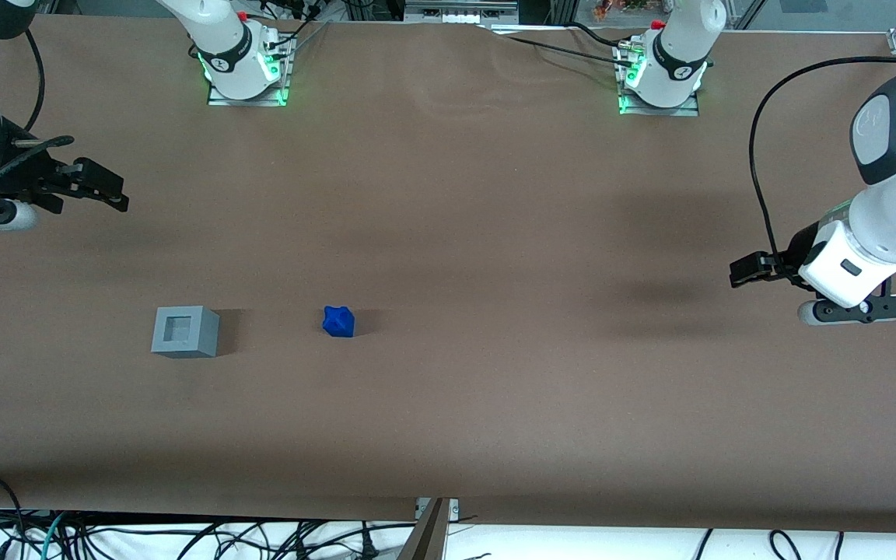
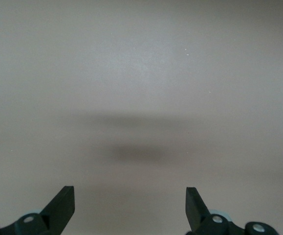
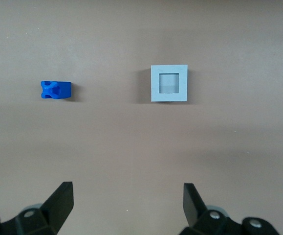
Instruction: Insert blue part into gray base with right arm
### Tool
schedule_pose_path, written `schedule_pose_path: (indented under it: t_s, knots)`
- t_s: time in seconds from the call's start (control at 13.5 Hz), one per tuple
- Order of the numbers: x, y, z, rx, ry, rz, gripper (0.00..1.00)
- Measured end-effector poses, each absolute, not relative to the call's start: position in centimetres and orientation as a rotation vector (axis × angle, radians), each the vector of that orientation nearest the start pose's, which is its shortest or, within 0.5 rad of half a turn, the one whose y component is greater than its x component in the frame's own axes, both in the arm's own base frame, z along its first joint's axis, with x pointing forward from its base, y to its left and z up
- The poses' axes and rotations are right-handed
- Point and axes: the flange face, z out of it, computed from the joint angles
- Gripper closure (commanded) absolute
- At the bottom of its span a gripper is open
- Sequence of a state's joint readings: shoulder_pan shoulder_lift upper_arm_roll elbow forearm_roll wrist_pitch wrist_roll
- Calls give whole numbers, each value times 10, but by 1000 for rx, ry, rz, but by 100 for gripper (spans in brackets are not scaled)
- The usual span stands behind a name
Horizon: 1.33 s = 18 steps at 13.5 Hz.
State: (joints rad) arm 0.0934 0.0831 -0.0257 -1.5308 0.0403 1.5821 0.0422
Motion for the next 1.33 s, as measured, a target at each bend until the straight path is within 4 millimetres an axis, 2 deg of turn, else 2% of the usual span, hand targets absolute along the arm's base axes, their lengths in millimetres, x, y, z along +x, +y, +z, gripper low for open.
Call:
schedule_pose_path:
  t_s: [1.33]
  knots:
    - [576, 44, 594, -3134, -55, 102, 1]
